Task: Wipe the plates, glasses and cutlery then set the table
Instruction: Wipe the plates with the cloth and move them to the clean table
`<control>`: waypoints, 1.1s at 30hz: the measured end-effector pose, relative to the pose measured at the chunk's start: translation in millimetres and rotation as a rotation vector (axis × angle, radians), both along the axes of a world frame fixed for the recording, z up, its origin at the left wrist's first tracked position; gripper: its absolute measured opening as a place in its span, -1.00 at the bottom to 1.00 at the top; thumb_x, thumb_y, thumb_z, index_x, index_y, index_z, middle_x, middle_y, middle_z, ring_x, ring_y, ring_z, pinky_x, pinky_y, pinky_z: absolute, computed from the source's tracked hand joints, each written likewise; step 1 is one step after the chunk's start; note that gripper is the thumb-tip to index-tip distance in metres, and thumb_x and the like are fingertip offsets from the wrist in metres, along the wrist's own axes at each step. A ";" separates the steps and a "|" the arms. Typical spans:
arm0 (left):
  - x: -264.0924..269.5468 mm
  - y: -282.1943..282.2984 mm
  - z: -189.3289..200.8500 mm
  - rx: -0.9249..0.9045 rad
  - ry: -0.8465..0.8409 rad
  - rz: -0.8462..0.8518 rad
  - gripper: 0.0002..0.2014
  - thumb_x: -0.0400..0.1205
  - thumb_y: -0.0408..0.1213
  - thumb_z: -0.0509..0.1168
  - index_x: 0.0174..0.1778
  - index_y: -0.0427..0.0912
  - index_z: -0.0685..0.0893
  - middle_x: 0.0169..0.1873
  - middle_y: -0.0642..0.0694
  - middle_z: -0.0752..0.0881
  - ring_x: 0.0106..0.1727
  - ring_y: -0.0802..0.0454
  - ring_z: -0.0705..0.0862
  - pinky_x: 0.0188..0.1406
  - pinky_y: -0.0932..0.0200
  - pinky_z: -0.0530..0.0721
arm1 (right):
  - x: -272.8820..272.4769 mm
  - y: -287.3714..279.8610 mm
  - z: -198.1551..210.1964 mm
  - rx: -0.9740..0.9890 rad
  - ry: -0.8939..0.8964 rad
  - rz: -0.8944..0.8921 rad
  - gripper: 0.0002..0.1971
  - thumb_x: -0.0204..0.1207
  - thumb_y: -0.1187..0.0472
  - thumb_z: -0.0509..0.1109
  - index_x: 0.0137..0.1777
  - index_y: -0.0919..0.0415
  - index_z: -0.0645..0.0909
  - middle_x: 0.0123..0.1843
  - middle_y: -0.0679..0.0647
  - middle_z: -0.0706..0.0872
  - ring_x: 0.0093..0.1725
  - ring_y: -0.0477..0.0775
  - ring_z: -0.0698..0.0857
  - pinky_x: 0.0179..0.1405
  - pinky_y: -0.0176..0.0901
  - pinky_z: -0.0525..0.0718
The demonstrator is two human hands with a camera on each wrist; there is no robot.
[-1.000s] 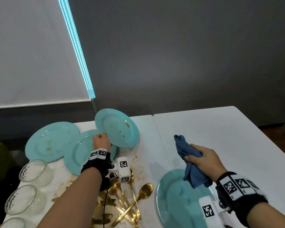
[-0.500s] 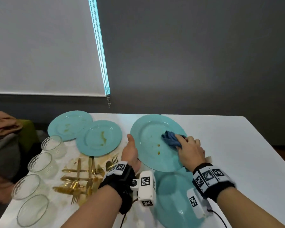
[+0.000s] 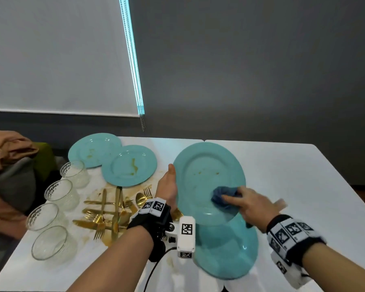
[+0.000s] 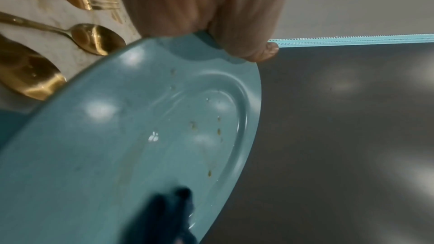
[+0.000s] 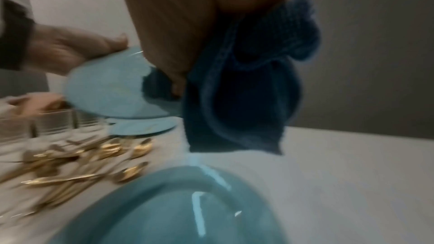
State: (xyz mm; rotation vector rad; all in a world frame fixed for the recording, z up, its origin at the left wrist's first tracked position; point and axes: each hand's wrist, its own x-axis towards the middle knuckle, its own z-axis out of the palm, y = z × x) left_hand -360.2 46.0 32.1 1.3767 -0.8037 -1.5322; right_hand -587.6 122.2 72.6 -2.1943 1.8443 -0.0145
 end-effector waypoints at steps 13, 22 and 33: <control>-4.9 6.0 25.4 -0.048 0.009 -0.028 -0.29 0.42 0.51 0.07 0.16 0.04 0.70 0.14 -0.13 0.76 0.13 -0.19 0.73 0.20 -0.27 0.65 | -12.4 -0.2 1.1 0.028 0.009 -0.172 -0.59 0.51 0.00 0.13 0.33 -0.34 0.52 0.14 -0.08 0.50 0.12 0.10 0.61 0.00 -0.08 0.56; -7.3 3.7 46.3 -0.139 -0.081 -0.079 -0.45 0.57 0.36 0.02 0.03 0.01 0.70 0.15 -0.16 0.74 0.15 -0.18 0.72 0.24 -0.21 0.65 | 44.1 14.0 -6.1 0.035 -0.040 0.088 -0.48 0.63 0.15 0.14 0.54 -0.33 0.24 0.25 0.14 0.42 0.17 0.26 0.56 0.07 -0.01 0.56; -15.4 5.6 45.4 -0.227 -0.207 -0.185 -0.34 0.60 0.35 -0.05 0.21 -0.09 0.67 0.20 -0.21 0.70 0.21 -0.19 0.68 0.30 -0.19 0.61 | 50.1 2.4 9.8 -0.058 -0.078 -0.089 -0.50 0.58 0.09 0.13 0.52 -0.29 0.29 0.19 0.16 0.42 0.13 0.31 0.58 -0.02 -0.03 0.54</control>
